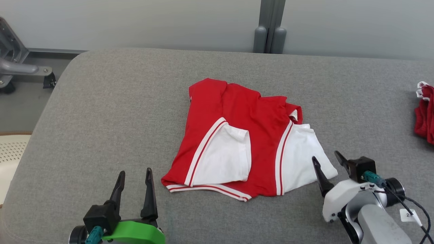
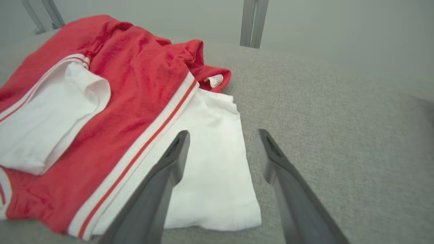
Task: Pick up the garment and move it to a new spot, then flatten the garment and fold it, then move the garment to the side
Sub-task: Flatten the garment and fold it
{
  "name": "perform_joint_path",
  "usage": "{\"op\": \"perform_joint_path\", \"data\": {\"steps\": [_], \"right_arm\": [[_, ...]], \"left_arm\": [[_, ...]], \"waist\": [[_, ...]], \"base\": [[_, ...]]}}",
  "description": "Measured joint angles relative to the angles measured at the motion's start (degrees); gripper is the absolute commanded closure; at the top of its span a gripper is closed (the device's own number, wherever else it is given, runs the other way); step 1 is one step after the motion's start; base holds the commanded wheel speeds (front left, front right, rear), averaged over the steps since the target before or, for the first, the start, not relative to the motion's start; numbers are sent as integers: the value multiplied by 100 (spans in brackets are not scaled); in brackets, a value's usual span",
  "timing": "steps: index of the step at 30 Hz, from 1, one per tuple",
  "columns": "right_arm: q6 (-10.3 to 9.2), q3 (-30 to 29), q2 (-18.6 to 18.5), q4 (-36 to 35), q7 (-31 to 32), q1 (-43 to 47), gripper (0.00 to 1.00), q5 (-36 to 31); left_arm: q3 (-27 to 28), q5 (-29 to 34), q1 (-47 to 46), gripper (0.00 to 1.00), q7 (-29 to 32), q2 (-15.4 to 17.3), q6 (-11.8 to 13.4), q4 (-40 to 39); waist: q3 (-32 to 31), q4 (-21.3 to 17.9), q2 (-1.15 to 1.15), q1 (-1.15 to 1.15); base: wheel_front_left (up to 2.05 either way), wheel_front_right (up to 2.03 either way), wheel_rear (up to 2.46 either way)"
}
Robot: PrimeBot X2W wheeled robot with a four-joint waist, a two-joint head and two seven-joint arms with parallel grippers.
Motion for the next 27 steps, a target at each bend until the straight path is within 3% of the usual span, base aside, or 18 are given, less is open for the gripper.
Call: {"op": "perform_joint_path", "data": {"steps": [11,12,13,14,15,16,21,27], "right_arm": [[1,-737,470,1036,212,-28,0,-328],[0,-716,499,1105,201,-66,19,-328],[0,-632,543,1168,154,-111,62,-274],[0,-547,565,1193,125,-128,72,-218],[0,-450,584,1203,101,-141,94,-182],[0,-350,600,1202,79,-155,100,-137],[0,393,668,927,19,-152,100,126],[0,2130,682,-31,12,127,100,827]], "left_arm": [[-101,67,19,0,0,3,-47,75],[-105,67,19,0,0,9,-47,79],[-107,68,20,0,0,20,-47,82],[-109,68,21,0,0,27,-47,83],[-108,68,22,0,0,35,-46,85],[-107,68,23,0,0,40,-45,85],[-114,67,26,0,0,51,-26,76],[-118,57,27,0,0,59,-2,55]], "waist": [[-29,-22,0,0],[-28,-16,0,0],[-25,-11,0,0],[-23,-13,0,0],[-22,-18,0,0],[-21,-26,0,0],[-33,-73,0,0],[-56,-126,0,0]], "base": [[0,0,0],[0,0,0],[0,0,0],[0,0,0],[0,0,0],[0,0,0],[0,0,0],[0,0,0]]}}
